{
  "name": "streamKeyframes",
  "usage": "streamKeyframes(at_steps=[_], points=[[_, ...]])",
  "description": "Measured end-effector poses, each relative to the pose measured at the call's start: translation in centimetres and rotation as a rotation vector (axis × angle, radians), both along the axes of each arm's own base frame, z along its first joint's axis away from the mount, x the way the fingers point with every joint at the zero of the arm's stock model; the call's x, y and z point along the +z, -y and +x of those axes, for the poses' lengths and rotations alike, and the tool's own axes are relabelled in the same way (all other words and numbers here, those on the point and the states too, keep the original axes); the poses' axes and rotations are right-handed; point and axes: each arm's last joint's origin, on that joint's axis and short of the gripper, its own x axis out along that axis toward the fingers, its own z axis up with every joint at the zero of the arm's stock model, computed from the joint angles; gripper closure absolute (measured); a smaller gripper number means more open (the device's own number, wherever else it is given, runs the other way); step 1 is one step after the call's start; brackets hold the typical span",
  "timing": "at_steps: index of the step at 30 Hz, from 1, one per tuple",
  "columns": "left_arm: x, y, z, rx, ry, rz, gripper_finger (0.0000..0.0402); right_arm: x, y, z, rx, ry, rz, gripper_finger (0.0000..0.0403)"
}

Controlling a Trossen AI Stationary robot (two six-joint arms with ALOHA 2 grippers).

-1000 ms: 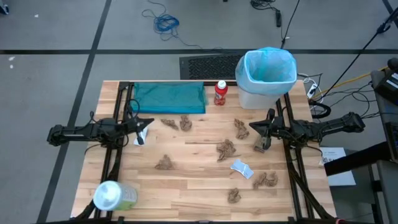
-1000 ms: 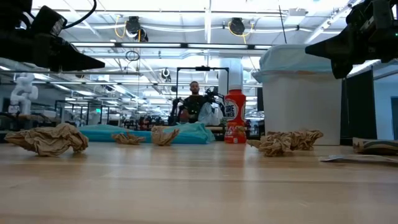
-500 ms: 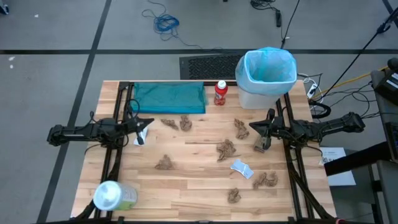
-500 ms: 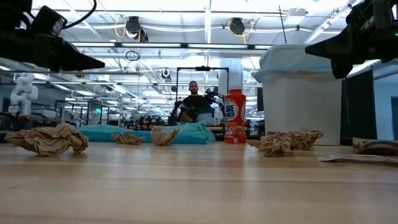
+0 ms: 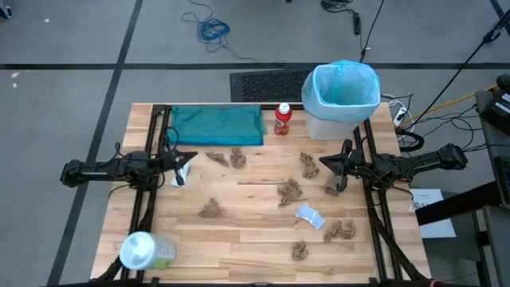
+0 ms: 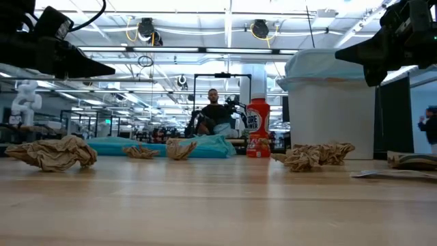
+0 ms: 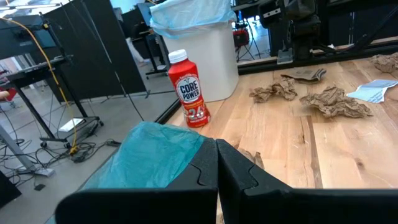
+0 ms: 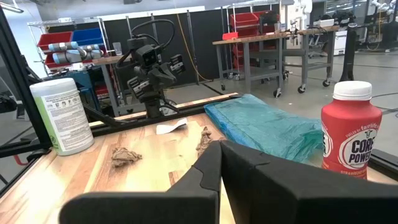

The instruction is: Place trash/remove bag and relplace

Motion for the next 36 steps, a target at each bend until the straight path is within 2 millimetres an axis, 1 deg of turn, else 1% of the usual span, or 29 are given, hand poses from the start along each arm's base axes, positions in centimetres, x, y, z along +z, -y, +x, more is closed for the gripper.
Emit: streamKeyframes(at_steps=[24,31,34,36], points=[[0.01,0.00,0.00,0.000,0.000,0.000,0.0402,0.00,0.00,0.00,0.000,0.000,0.000,0.0403],[0.01,0.00,0.00,0.000,0.000,0.000,0.0402,-0.45,-0.01,0.01,0.001,-0.046,-0.010,0.0403],[0.00,0.00,0.00,0.000,0.000,0.000,0.0402,-0.35,0.00,0.01,0.001,-0.034,0.004,0.0403],[0.01,0.00,0.00,0.000,0.001,0.000,0.0402,-0.01,0.00,0.01,0.001,0.004,0.019,0.0403]])
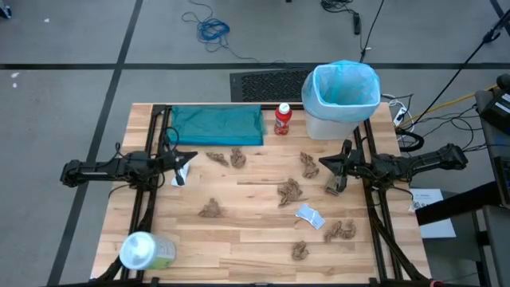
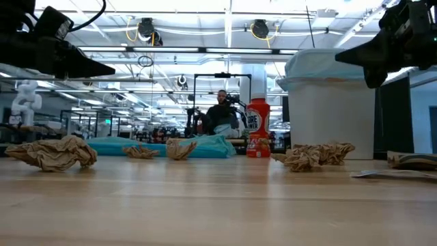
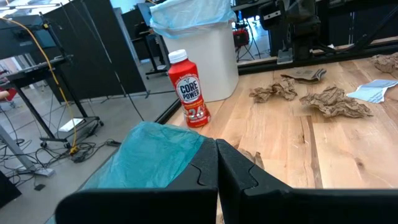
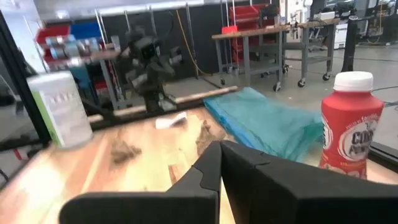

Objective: Place trash/remove bag and relplace
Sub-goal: Put the red plastic bottle into the trash bin

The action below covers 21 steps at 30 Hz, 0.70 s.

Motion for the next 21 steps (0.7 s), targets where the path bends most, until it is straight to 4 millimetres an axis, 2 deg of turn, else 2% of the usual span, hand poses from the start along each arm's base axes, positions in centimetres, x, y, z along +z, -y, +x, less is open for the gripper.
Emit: streamKeyframes(at_steps=[6,11,16,21], points=[[0.0,0.0,0.0,0.000,0.000,0.000,0.0402,1.7,-0.4,0.3,0.127,0.142,-0.095,0.0403],[0.0,0.0,0.0,0.000,-0.001,0.000,0.0402,3.3,-0.7,1.3,0.145,0.103,-0.064,0.0403],[0.0,0.0,0.0,0.000,-0.001,0.000,0.0402,5.8,-1.1,3.3,0.146,0.053,-0.075,0.0403],[0.0,0.0,0.0,0.000,0.000,0.000,0.0402,8.4,-1.6,6.2,0.120,-0.033,-0.162,0.0403]])
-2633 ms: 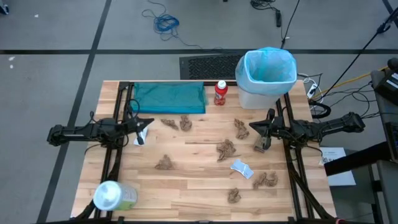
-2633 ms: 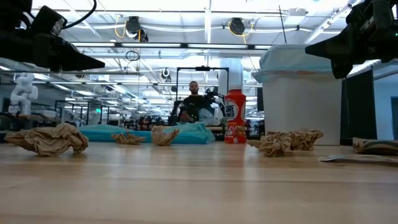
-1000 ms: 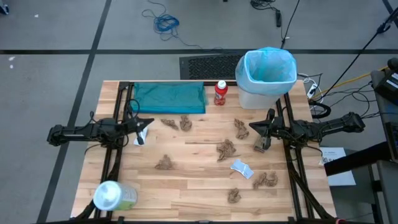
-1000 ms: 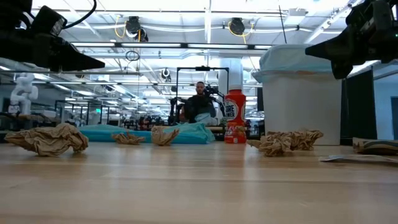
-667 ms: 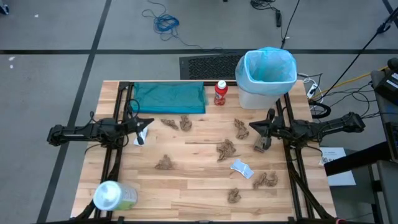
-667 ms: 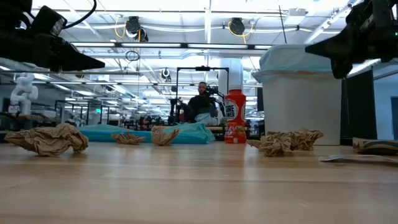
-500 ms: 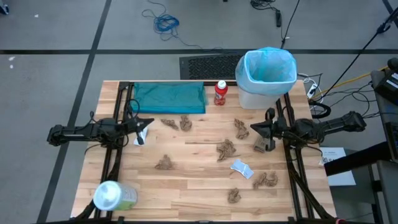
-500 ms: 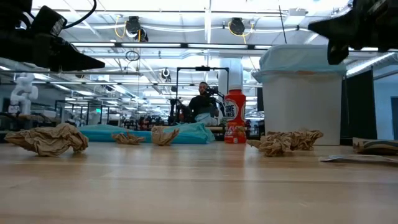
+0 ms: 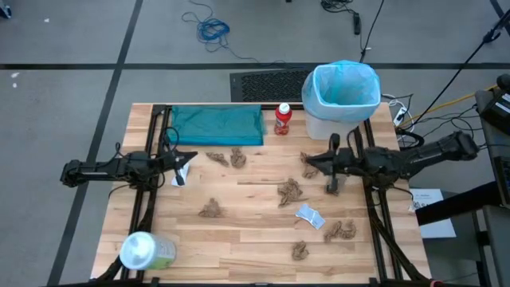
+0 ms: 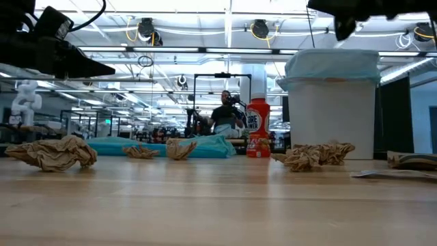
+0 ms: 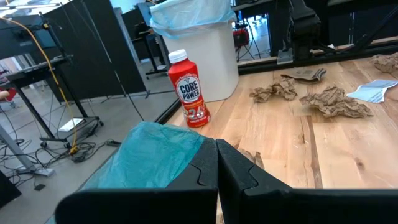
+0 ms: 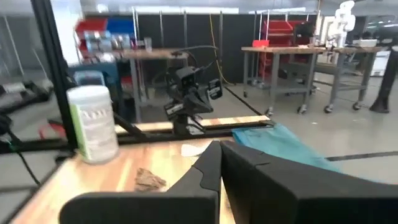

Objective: Place trash/remove bag and relplace
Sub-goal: Put the red plastic bottle into the trash bin

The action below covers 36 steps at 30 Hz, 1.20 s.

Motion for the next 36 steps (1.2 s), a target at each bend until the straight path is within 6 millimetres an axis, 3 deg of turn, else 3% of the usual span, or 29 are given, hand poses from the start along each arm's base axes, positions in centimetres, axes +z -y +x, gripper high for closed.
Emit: streamKeyframes(at_steps=[7,12,16,23,31,36], points=[[0.0,0.0,0.0,0.000,0.001,0.000,0.0402,3.4,-0.6,5.4,-0.132,-0.131,-0.300,0.0403],[0.1,0.0,0.0,0.000,0.013,-0.002,0.0402,5.3,0.6,8.8,-0.383,-0.205,-0.313,0.0396],[0.6,0.0,0.0,0.002,0.077,-0.041,0.0402,5.9,2.8,10.8,-0.546,-0.289,-0.241,0.0368],[1.0,0.0,0.0,0.003,0.140,-0.103,0.0402,5.1,7.7,13.4,-0.712,-0.452,-0.102,0.0285],[1.0,0.0,0.0,0.004,0.140,-0.103,0.0402,4.3,13.5,15.1,-0.782,-0.562,0.121,0.0210],[1.0,0.0,0.0,0.003,0.140,-0.104,0.0402,3.8,16.9,15.2,-0.797,-0.594,0.247,0.0176]])
